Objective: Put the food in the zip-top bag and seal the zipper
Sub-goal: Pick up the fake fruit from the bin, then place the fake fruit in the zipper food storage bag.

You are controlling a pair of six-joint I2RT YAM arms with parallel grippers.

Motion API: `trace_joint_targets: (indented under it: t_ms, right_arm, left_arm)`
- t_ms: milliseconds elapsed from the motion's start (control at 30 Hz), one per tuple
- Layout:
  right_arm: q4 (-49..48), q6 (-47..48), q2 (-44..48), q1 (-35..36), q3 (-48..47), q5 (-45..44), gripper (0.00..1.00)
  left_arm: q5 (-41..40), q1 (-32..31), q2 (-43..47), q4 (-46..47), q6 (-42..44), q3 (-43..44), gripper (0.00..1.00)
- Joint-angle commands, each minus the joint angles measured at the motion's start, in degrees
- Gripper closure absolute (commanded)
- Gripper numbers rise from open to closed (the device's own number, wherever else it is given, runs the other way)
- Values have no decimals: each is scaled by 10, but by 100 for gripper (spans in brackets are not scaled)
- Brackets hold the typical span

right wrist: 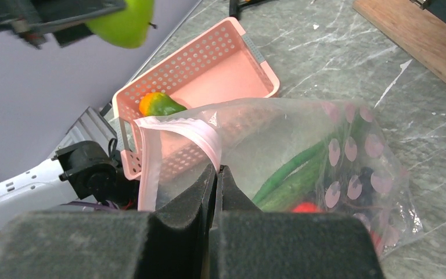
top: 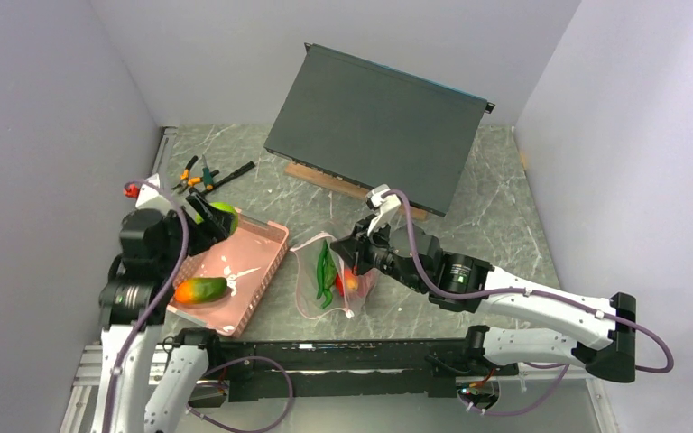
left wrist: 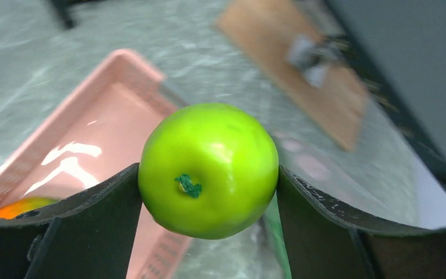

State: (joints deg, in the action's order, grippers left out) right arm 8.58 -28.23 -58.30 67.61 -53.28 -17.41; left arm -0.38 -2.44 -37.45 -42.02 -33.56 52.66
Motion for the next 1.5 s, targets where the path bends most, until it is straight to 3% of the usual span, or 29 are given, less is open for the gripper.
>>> trace_joint_targets:
  t_ms: [0,200,467,600,667,733,833,1033,1133,1400,1467]
  right_arm:
    - [-23,-7,-3,2,-23,7,100]
    - [-19,-5,-9,2,-33,13,100]
    - [-16,-10,-19,3,-40,13,100]
    - [-17,-12,-28,3,-46,10,100]
    - [-16,-13,-35,3,-50,10,100]
    - [-13,-13,-41,3,-55,11,100]
    - [-8,-15,-46,2,-61,11,100]
    - [-7,-16,-44,2,-62,8,100]
    - [-9,-17,-45,2,-59,8,100]
    - [-12,-18,-45,2,-57,13,100]
    - [-10,-15,-42,2,-58,11,100]
  left_arm:
    - [281,2,75,23,43,28,50]
    - [582,2,138,235,-45,-57,52]
    - [672,-12,145,192,-16,-50,50]
    - [601,-62,116,108,33,-42,57]
    - [543,-111,84,64,47,-36,67]
    - [459,-174,60,43,41,-32,71]
    - [372,-252,48,65,16,-37,66]
    - [231,-307,29,54,-37,-32,58]
    - [176,-330,28,70,-71,-38,47]
    - [113,-385,6,142,-104,-34,2]
    - [107,-396,-10,135,-95,-19,0]
